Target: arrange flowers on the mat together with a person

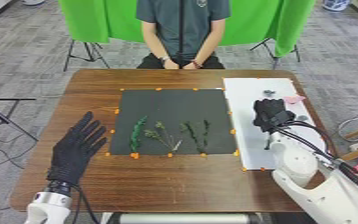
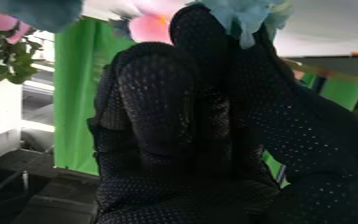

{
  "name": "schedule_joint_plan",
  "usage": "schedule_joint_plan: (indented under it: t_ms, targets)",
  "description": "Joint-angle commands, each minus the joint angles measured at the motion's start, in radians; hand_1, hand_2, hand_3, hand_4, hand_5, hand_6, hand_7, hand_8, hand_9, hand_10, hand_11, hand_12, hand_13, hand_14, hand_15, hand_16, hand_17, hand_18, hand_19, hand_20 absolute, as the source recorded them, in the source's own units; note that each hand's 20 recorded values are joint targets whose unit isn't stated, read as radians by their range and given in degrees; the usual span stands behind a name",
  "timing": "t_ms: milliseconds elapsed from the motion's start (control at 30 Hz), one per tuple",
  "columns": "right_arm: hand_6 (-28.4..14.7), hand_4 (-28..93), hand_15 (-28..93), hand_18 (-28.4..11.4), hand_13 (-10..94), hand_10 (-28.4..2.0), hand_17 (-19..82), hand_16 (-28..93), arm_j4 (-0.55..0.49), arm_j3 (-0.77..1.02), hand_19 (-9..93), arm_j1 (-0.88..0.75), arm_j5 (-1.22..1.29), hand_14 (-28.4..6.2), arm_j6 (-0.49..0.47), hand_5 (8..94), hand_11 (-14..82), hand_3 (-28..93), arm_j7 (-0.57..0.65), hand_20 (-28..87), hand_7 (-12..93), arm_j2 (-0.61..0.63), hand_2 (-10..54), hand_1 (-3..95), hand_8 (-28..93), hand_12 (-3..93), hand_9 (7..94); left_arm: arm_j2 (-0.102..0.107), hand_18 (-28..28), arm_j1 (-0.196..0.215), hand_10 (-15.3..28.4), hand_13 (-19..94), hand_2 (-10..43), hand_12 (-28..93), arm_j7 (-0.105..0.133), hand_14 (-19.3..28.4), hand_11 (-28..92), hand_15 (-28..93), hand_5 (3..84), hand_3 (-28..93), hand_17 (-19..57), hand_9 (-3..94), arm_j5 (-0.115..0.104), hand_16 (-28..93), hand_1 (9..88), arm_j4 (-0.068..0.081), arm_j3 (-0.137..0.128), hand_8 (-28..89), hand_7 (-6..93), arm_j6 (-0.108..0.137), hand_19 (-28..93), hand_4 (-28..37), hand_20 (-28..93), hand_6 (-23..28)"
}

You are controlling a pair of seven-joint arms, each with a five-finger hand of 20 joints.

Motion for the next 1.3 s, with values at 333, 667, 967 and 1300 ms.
schedule_joint_plan:
  t_ms: [333, 667, 967, 1300]
  targets:
    - [0.2, -28, 61, -18.2, 85, -5.4, 38, 25, -0.177, -0.015, 81, 0.059, 0.086, -3.8, 0.065, 73.2, 16.3, 80, -0.081, 33, 45, -0.042, -9.5, 54.2, 4, 48.8, 91.0, 0.057, 21.4, 0.075, 10.7, 21, -1.0, 15, 0.014, 12.7, 10, 11, 28.9, 69, -11.8, 24.1, -0.021, 5, 24.2, -0.021, -0.086, -8, 12.9, 0.029, 39, -27.3, 8, 1.9]
    - [0.0, -28, 62, -18.0, 85, -5.4, 37, 25, -0.139, -0.156, 81, 0.348, 0.426, -3.7, -0.100, 73.0, 16.2, 80, -0.404, 34, 45, -0.246, -9.5, 54.1, 5, 49.5, 90.6, 0.094, 21.5, 0.117, 10.6, 21, -0.8, 15, 0.032, 12.5, 10, 10, 28.5, 69, -11.8, 24.1, -0.029, 5, 24.4, -0.027, -0.126, -8, 12.4, 0.075, 39, -27.1, 8, 1.7]
    - [0.3, -28, 63, -17.7, 84, -5.2, 37, 26, 0.071, -0.267, 81, 0.460, 0.412, -3.9, -0.194, 72.6, 16.3, 80, -0.651, 35, 45, -0.514, -9.5, 53.9, 5, 49.7, 90.1, 0.113, 21.6, 0.092, 10.6, 21, 0.9, 15, 0.049, 12.4, 10, 9, 27.8, 66, -11.6, 24.2, -0.030, 5, 24.8, -0.022, -0.108, -8, 11.9, 0.086, 39, -25.8, 8, 1.3]
    - [0.5, -28, 64, -17.6, 84, -5.0, 37, 26, 0.277, -0.281, 80, 0.459, 0.258, -3.9, -0.187, 72.3, 16.3, 80, -0.731, 35, 46, -0.662, -9.5, 53.9, 4, 50.0, 89.9, 0.151, 21.6, 0.035, 10.3, 21, 2.5, 14, 0.061, 11.9, 8, 9, 26.4, 64, -11.8, 23.9, -0.028, 6, 25.4, 0.005, -0.057, -8, 11.3, 0.103, 39, -22.9, 8, 0.8]
